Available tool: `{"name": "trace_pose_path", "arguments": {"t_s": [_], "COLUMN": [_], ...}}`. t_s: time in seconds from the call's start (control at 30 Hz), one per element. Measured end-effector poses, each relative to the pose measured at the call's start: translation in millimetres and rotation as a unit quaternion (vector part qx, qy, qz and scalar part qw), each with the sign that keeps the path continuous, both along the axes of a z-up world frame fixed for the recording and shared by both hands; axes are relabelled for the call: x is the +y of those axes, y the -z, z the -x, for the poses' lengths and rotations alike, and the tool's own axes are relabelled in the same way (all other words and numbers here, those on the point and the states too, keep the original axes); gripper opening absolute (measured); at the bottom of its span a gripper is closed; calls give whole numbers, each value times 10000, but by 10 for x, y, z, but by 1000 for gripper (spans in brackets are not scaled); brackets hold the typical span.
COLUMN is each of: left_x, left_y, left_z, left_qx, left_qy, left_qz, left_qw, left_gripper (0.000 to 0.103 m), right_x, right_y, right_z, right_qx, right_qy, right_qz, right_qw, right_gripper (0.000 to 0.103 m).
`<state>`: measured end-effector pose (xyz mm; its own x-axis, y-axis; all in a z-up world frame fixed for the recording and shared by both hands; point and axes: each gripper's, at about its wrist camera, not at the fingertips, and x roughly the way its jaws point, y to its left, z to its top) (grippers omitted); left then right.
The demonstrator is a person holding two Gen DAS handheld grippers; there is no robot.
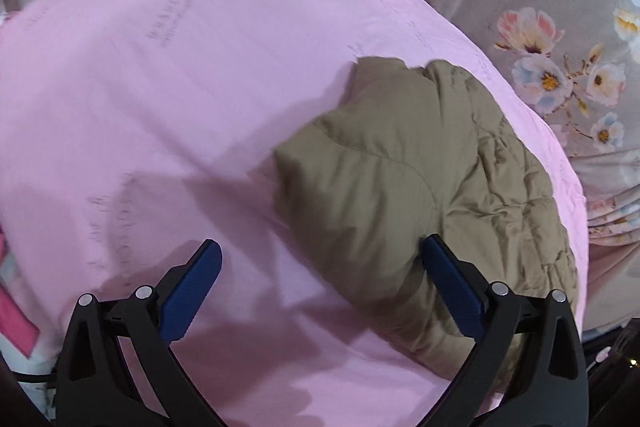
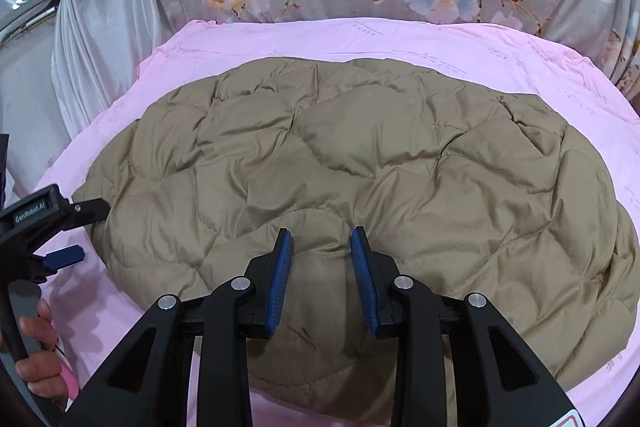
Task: Fold large clothes
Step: 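Grasp the jacket end with both grippers and lift it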
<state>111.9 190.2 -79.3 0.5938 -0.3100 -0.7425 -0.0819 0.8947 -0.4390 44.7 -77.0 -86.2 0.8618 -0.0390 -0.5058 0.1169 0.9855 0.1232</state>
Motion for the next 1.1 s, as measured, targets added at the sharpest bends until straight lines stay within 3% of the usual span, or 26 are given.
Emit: {"name": "trace_pose_path", "arguments": {"t_s": [0.2, 0.23, 0.27, 0.3, 0.37, 0.47, 0.57, 0.73, 0.97, 1.1], "left_x": [-308, -371, -411, -440, -478, -455, -447, -703, -1243, -1600], "left_y": [53, 45, 23, -9, -134, -354, -581, -986, -1531, -1568], "left_z": [-123, -134, -134, -139, -81, 8, 116, 325, 760, 806], "left_qx": [-58, -63, -84, -110, -307, -545, -843, -1424, -2354, -2462], "left_qy": [303, 415, 504, 553, 648, 775, 889, 1172, 1674, 1863], "left_qz": [-188, -174, -155, -155, -322, -340, -350, -774, -1256, -1510], "left_qw": [9993, 9990, 9986, 9983, 9969, 9949, 9918, 9798, 9491, 9391], "left_gripper": [97, 89, 73, 66, 35, 25, 21, 17, 15, 15], "right_x": [9, 19, 11, 9, -9, -73, -123, -163, -143, -72], "right_y": [48, 48, 43, 34, 22, -40, -37, 3, 2, 25], "right_z": [-25, -33, -41, -36, -24, 19, 2, -131, -419, -612], "right_qx": [20, 20, 22, 25, -2, -38, 95, 284, 376, 401], "right_qy": [10, 17, 11, 7, 29, 79, 39, -97, -651, -1089], "right_qz": [50, 64, 75, 73, -16, -130, -288, -565, -1533, -1908], "right_qw": [10000, 10000, 10000, 10000, 10000, 9999, 9995, 9980, 9853, 9748], "right_gripper": [30, 30, 30, 29, 19, 6, 3, 4, 4, 4]}}
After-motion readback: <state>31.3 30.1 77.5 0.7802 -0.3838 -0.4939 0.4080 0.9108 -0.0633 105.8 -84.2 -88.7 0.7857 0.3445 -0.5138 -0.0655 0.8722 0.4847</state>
